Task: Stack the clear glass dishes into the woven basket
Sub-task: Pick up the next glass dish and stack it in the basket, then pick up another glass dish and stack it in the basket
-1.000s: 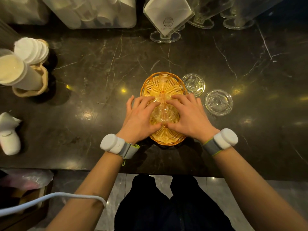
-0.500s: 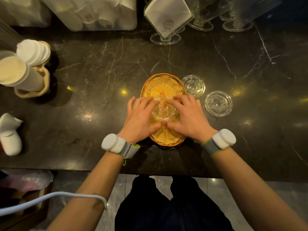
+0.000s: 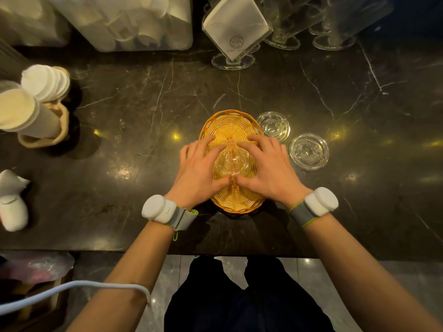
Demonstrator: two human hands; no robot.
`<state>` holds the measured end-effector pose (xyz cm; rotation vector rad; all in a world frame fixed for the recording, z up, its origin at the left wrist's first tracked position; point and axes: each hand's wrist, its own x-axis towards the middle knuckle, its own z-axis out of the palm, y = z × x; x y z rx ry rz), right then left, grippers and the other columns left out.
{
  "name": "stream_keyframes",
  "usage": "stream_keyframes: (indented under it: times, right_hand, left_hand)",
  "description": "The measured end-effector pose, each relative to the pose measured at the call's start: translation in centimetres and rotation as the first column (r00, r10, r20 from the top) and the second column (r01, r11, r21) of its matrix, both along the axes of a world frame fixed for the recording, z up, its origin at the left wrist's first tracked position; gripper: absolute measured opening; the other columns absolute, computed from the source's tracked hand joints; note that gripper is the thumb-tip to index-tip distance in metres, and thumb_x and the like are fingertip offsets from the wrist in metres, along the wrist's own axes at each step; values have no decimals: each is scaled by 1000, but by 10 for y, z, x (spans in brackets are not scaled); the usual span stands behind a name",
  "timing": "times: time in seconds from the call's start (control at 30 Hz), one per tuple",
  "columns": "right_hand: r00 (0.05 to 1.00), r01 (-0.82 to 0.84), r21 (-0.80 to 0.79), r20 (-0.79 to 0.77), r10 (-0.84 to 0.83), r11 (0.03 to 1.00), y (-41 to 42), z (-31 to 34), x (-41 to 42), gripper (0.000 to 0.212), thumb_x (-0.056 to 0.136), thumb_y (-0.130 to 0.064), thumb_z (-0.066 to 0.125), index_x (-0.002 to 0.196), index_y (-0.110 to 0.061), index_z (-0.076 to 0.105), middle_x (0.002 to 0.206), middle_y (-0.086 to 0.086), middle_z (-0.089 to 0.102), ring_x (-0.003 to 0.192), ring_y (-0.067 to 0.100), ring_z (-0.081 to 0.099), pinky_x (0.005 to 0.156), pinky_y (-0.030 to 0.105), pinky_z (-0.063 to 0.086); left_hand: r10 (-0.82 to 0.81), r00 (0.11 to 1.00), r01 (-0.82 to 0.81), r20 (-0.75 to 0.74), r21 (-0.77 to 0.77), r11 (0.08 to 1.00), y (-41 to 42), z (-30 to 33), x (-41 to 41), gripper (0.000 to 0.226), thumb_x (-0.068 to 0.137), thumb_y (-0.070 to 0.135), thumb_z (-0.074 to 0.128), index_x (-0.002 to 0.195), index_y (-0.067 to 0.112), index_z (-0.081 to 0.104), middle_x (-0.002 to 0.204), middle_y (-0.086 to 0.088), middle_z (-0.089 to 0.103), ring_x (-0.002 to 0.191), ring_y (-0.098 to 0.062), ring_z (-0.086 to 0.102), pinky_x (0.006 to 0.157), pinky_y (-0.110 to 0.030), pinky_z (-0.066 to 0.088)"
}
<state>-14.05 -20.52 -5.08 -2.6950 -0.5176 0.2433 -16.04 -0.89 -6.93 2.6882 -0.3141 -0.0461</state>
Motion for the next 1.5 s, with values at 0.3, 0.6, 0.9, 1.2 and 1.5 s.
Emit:
stream_keyframes:
  times: [0.3,0.6,0.9,1.2,1.5]
  right_hand:
    - [992,111,135,52,-118,985,-29,18,20,64,81,-54,61,136,-24,49,135,1,48,127,22,37,102,39,31]
    - [968,226,112,84,-236,968,-64,19,48,62,79,-40,65,136,-21,50,135,7,50,128,28,38,102,46,36]
    - [955,296,5,-17,-295,955,-76,-4,64,85,73,-51,70,143,-15,39,141,12,45,132,30,34,112,44,30]
    - [965,258,-74,-38,-261,963,-67,-27,68,99,70,-62,69,148,-17,30,148,6,40,136,28,32,115,41,23]
    - [955,295,74,8,-296,953,-68,-27,76,85,66,-50,68,140,-17,41,130,6,54,120,27,44,105,40,32]
  left_hand:
    - [-73,995,77,63,-62,995,-28,20,40,61,83,47,57,136,20,46,138,-6,46,127,-27,39,101,-39,26]
    - [-254,966,251,52,48,967,-56,27,108,65,82,48,59,139,21,42,140,-6,45,128,-28,37,103,-42,26]
    - [-441,873,483,-209,234,844,-77,27,171,66,83,58,53,138,23,43,137,-10,48,123,-30,43,102,-46,33]
    - [-448,808,540,-382,178,822,-87,14,178,74,77,59,61,137,21,42,128,-8,48,116,-27,50,97,-43,43]
    - [-422,819,466,-388,24,884,-82,10,181,80,69,52,71,138,26,39,126,-4,46,115,-23,50,95,-39,45]
